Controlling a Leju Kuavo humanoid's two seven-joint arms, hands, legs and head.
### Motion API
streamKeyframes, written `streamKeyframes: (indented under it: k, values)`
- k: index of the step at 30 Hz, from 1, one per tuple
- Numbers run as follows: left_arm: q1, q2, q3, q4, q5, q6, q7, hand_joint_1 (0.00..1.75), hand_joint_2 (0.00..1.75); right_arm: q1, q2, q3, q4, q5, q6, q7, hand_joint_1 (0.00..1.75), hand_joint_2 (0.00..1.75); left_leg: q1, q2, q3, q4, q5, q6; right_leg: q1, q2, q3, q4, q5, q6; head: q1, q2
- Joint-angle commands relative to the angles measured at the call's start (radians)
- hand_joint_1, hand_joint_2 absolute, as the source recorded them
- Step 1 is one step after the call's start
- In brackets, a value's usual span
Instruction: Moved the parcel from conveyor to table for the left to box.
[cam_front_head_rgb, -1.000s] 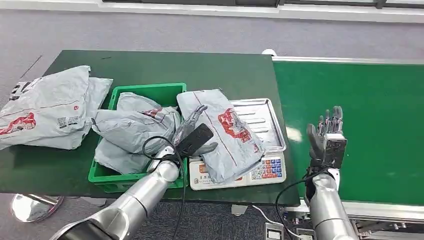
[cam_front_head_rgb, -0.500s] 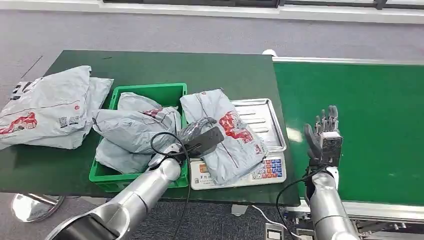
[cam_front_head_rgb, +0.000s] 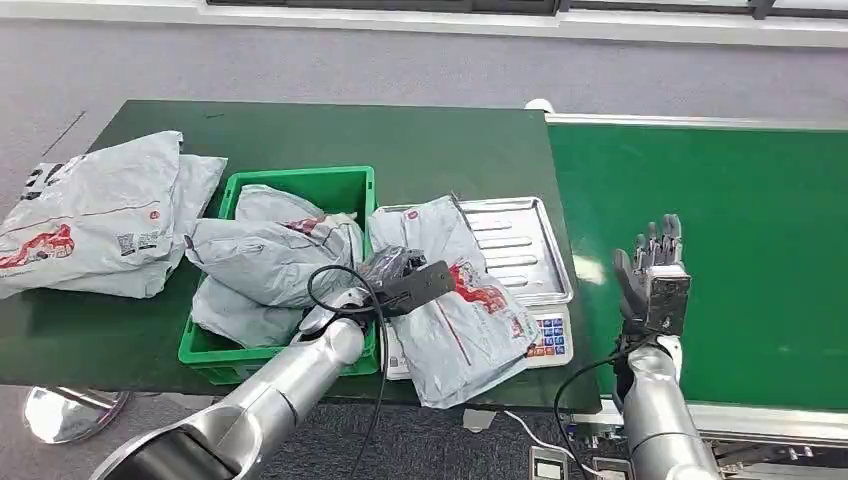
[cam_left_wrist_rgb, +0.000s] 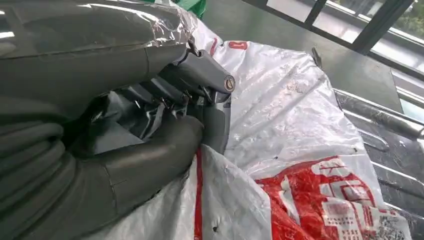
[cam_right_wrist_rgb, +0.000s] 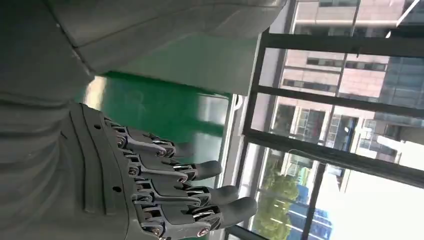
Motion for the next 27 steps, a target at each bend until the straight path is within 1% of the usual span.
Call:
streamKeyframes:
  k: [1, 3, 5, 16, 17, 18, 19, 20, 21, 22, 23, 24, 26, 27]
  values:
    - [-0.009, 0.011, -0.079, 0.068, -0.05, 0.013, 0.034, 1.75, 1.75, -0.027, 0.017, -0.076, 0.04, 0.004, 0.002, 0.001, 0.0, 1.75, 0.001, 0.001, 0.002, -0.002, 0.0, -0.001, 0.001, 0.002, 0.002, -0.002, 0.001, -0.001, 0.0, 0.0]
    - [-0.007, 0.007, -0.072, 0.065, -0.061, 0.018, 0.038, 1.75, 1.75, -0.03, 0.019, -0.087, 0.04, 0.011, 0.007, 0.001, 0.0, 1.75, 0.001, 0.001, 0.002, -0.002, 0.0, -0.001, 0.001, 0.002, 0.002, -0.003, 0.001, -0.001, 0.0, 0.0]
    - [0.001, 0.004, -0.028, 0.048, -0.035, 0.041, -0.012, 1.75, 1.75, -0.027, 0.022, -0.098, 0.032, 0.015, 0.01, 0.001, 0.0, 1.75, 0.001, 0.001, 0.002, -0.001, 0.0, -0.001, 0.001, 0.002, 0.001, -0.002, 0.0, -0.001, 0.0, 0.0]
    - [0.001, 0.004, -0.028, 0.048, -0.035, 0.041, -0.012, 1.75, 1.75, -0.027, 0.022, -0.098, 0.032, 0.015, 0.01, 0.001, 0.0, 1.75, 0.001, 0.001, 0.001, -0.001, 0.0, -0.001, 0.001, 0.001, 0.001, -0.002, 0.0, -0.001, 0.0, 0.0]
    - [0.006, 0.006, -0.007, 0.038, -0.016, 0.049, -0.038, 1.75, 1.75, -0.024, 0.023, -0.1, 0.029, 0.015, 0.01, 0.001, 0.0, 1.75, 0.0, 0.0, 0.001, -0.001, 0.0, -0.001, 0.0, 0.001, 0.001, -0.001, 0.0, -0.001, 0.0, 0.0]
    - [0.013, 0.004, 0.032, 0.024, 0.016, 0.082, -0.101, 1.75, 1.75, -0.021, 0.025, -0.103, 0.023, 0.017, 0.01, 0.001, 0.0, 1.75, 0.001, 0.001, 0.002, -0.002, 0.0, -0.001, 0.001, 0.002, 0.002, -0.002, 0.001, -0.001, 0.0, 0.0]
    - [0.026, 0.001, 0.105, -0.005, 0.081, 0.132, -0.234, 1.75, 1.75, -0.015, 0.028, -0.108, 0.012, 0.017, 0.011, 0.001, 0.0, 1.75, 0.001, 0.001, 0.001, -0.001, 0.0, -0.001, 0.001, 0.002, 0.001, -0.002, 0.0, -0.001, 0.0, 0.0]
    - [0.038, 0.0, 0.164, -0.035, 0.141, 0.153, -0.334, 1.75, 1.75, -0.012, 0.03, -0.11, 0.006, 0.018, 0.011, 0.001, 0.0, 1.75, 0.0, 0.001, 0.002, -0.002, 0.0, -0.001, 0.001, 0.002, 0.002, -0.002, 0.001, -0.001, 0.0, 0.0]
    - [0.049, -0.001, 0.218, -0.071, 0.195, 0.177, -0.42, 1.75, 1.75, -0.011, 0.031, -0.111, 0.003, 0.02, 0.009, 0.001, 0.0, 1.75, 0.001, 0.0, 0.001, -0.001, 0.0, -0.001, 0.001, 0.001, 0.001, -0.001, 0.0, -0.001, 0.0, 0.0]
    - [0.093, 0.008, 0.241, -0.197, 0.26, 0.209, -0.452, 1.75, 1.75, -0.008, 0.034, -0.112, 0.0, 0.02, 0.006, 0.001, 0.0, 1.75, 0.001, 0.002, 0.002, -0.002, 0.0, -0.001, 0.001, 0.002, 0.001, -0.002, 0.001, -0.002, 0.0, 0.0]
    - [0.123, 0.02, 0.228, -0.287, 0.305, 0.218, -0.452, 1.75, 1.75, -0.008, 0.035, -0.112, -0.002, 0.019, 0.005, 0.001, 0.0, 1.75, 0.001, 0.001, 0.0, 0.0, -0.001, -0.001, 0.001, 0.001, -0.001, -0.001, 0.0, -0.001, 0.0, 0.0]
    - [0.169, 0.047, 0.195, -0.436, 0.381, 0.244, -0.452, 1.75, 1.75, -0.007, 0.035, -0.108, -0.004, 0.017, 0.002, 0.001, 0.0, 1.75, 0.001, 0.001, 0.0, -0.001, -0.001, -0.001, 0.001, 0.002, 0.0, -0.001, 0.0, -0.002, 0.0, 0.0]
    - [0.23, 0.089, 0.155, -0.669, 0.468, 0.307, -0.452, 1.75, 1.75, -0.01, 0.032, -0.1, -0.004, 0.01, -0.002, 0.001, 0.0, 1.75, 0.001, 0.003, 0.0, -0.001, -0.001, -0.001, 0.001, 0.004, -0.001, -0.001, 0.0, -0.002, 0.0, 0.0]
    - [0.246, 0.097, 0.157, -0.736, 0.482, 0.331, -0.452, 1.75, 1.75, -0.011, 0.032, -0.099, -0.003, 0.007, -0.003, 0.001, 0.0, 1.75, 0.0, 0.003, -0.001, 0.0, -0.001, -0.001, 0.001, 0.004, -0.003, 0.0, 0.0, -0.001, 0.0, 0.0]
